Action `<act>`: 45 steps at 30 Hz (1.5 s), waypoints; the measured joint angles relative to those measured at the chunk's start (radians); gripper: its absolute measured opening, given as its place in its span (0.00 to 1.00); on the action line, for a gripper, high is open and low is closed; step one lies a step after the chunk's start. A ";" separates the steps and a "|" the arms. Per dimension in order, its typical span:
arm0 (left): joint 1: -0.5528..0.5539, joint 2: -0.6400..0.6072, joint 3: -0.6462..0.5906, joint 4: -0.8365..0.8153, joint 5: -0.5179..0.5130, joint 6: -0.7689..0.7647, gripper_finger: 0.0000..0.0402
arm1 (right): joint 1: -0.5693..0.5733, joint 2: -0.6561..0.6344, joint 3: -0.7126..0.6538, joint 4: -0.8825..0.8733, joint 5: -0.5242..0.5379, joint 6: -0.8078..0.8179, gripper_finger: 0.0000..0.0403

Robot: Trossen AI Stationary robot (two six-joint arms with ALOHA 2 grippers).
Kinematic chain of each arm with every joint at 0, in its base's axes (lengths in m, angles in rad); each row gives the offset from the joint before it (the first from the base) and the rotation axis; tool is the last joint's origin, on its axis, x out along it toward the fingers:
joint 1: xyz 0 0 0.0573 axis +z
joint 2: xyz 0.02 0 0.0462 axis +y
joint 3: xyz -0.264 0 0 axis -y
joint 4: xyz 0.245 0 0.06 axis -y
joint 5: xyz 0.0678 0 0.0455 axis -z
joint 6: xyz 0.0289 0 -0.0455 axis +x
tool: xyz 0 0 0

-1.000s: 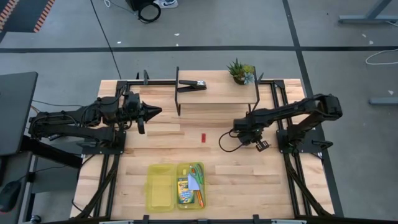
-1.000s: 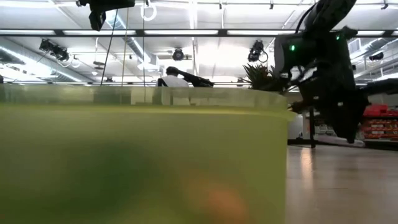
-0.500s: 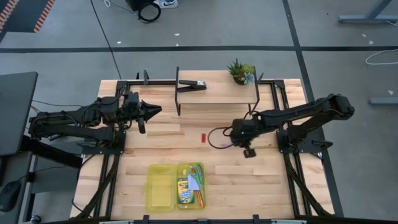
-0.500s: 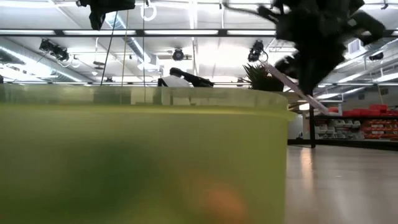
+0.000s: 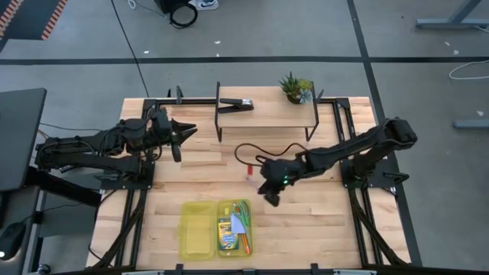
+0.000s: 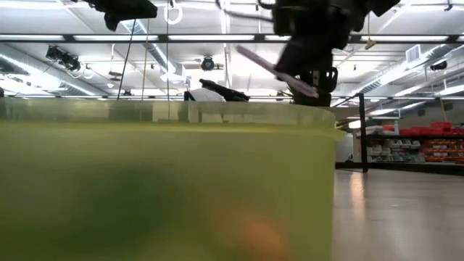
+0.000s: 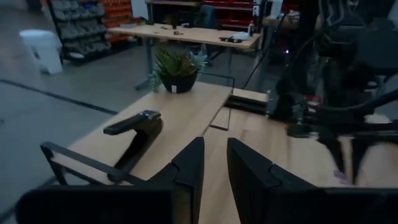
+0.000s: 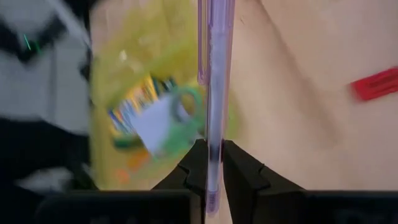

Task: Pack school essentials
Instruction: Put the purple pen into the yellow supply box

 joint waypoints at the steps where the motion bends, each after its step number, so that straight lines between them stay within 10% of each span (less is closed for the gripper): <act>1: 0.000 0.000 0.000 0.000 0.000 0.021 0.20 | 0.009 0.023 0.008 0.030 0.008 0.077 0.10; 17: -0.001 0.000 0.000 0.000 0.003 0.003 0.20 | 0.217 0.334 0.282 0.062 0.170 1.038 0.10; 45: -0.001 0.000 0.000 -0.015 0.004 -0.005 0.16 | 0.279 0.523 0.438 -0.105 0.136 1.338 0.15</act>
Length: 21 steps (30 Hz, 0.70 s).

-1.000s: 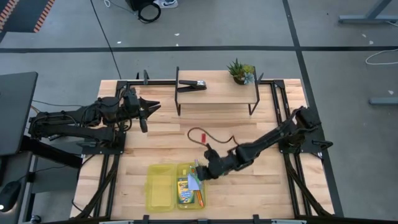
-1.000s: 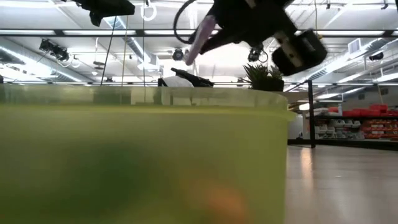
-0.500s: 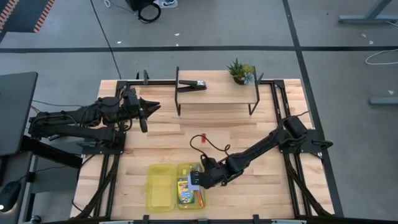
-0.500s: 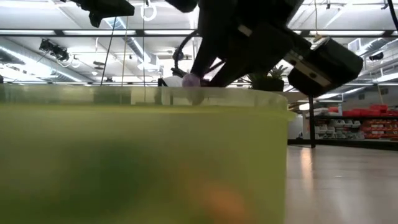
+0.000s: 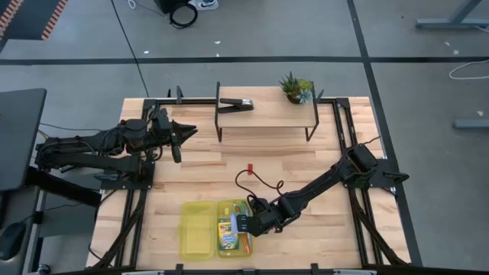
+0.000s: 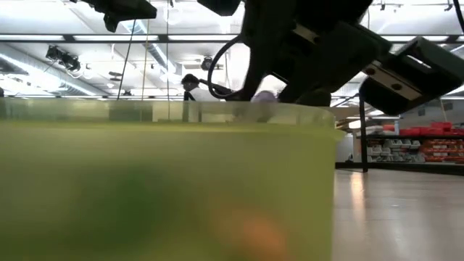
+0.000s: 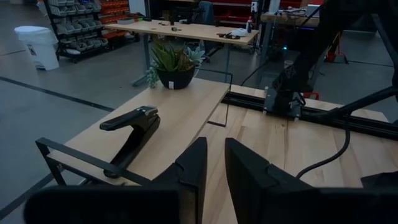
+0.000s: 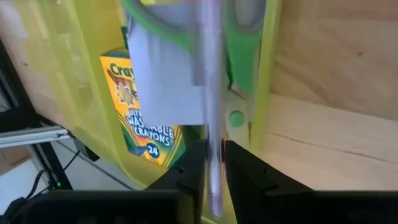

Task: Pack school essentials
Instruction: Put the purple pen into the yellow supply box, then put the red eraser into the yellow supply box

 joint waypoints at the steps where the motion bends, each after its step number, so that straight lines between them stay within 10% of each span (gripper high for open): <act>1: 0.000 0.000 0.000 0.000 0.000 0.000 0.16 | -0.001 0.000 0.000 0.000 0.000 0.000 0.17; 10: 0.000 0.000 0.000 -0.008 0.000 0.000 0.17 | -0.001 -0.001 0.000 -0.012 0.004 -0.002 0.41; 21: -0.001 0.000 0.000 -0.054 0.000 -0.053 0.14 | -0.068 -0.057 0.000 -0.042 -0.024 -0.104 0.42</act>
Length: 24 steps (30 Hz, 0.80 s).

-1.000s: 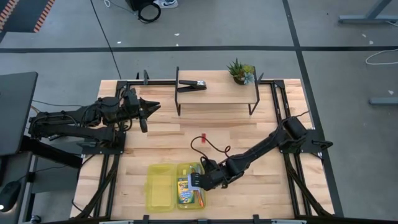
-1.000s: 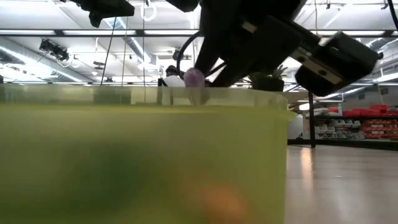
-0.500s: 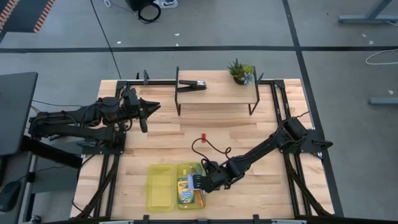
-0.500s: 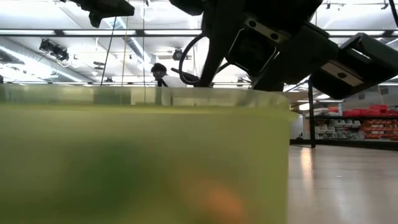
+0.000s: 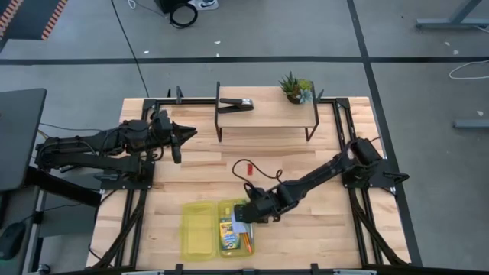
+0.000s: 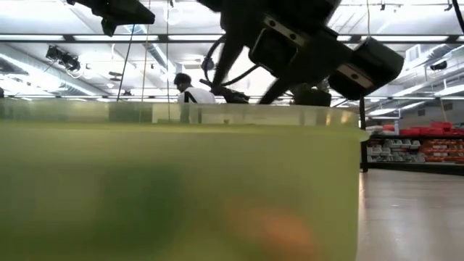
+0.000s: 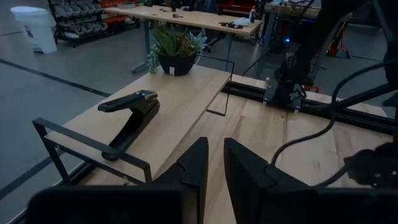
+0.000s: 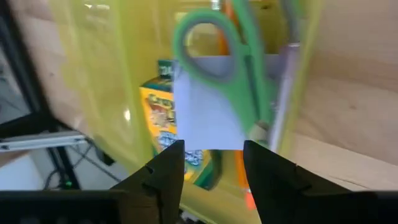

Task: Pack school essentials
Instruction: Put the red eraser into the yellow supply box

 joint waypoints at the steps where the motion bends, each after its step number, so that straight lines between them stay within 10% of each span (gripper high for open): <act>1: 0.000 0.000 0.000 0.000 0.000 0.000 0.14 | -0.012 -0.006 0.000 -0.008 -0.022 -0.010 0.42; 24: 0.000 0.000 0.000 -0.013 0.000 -0.026 0.15 | -0.299 -0.081 -0.002 -0.340 0.388 -0.392 0.42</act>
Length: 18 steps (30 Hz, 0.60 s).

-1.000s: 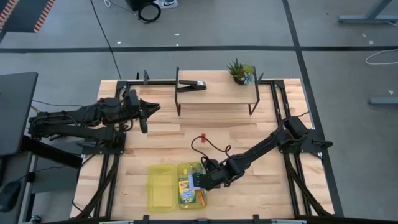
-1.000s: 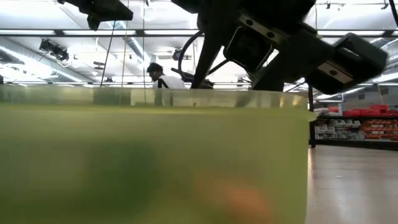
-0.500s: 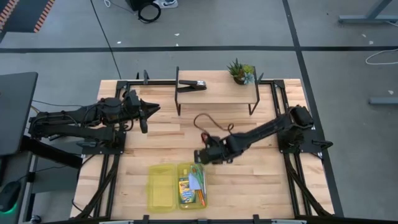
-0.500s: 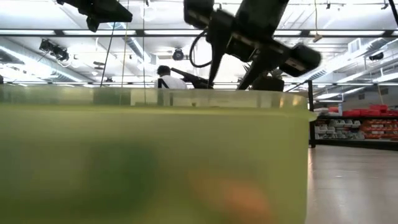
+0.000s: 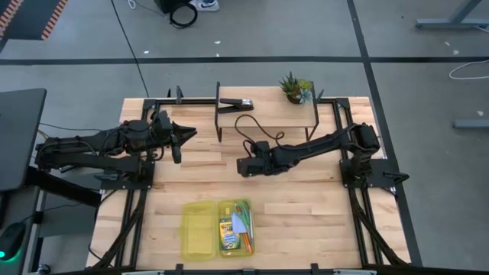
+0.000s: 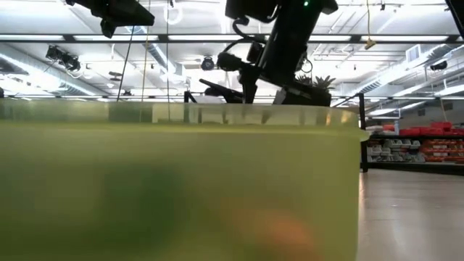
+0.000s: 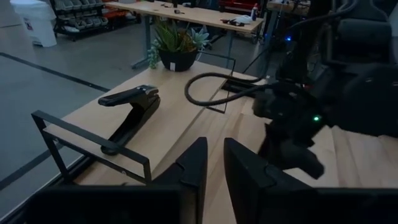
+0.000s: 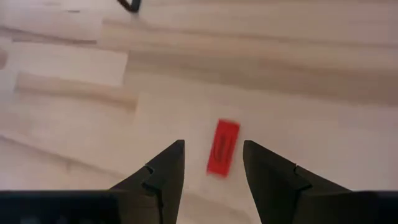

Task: Pack school essentials
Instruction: Put the red eraser into the yellow supply box

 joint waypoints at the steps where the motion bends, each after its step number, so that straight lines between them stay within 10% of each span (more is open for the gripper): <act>1: 0.000 0.000 0.000 0.000 0.000 0.000 0.16 | -0.009 0.004 0.000 0.008 0.010 -0.014 0.42; 18: 0.000 0.000 0.000 0.000 0.000 0.002 0.16 | -0.025 0.005 -0.136 0.241 0.142 -0.051 0.64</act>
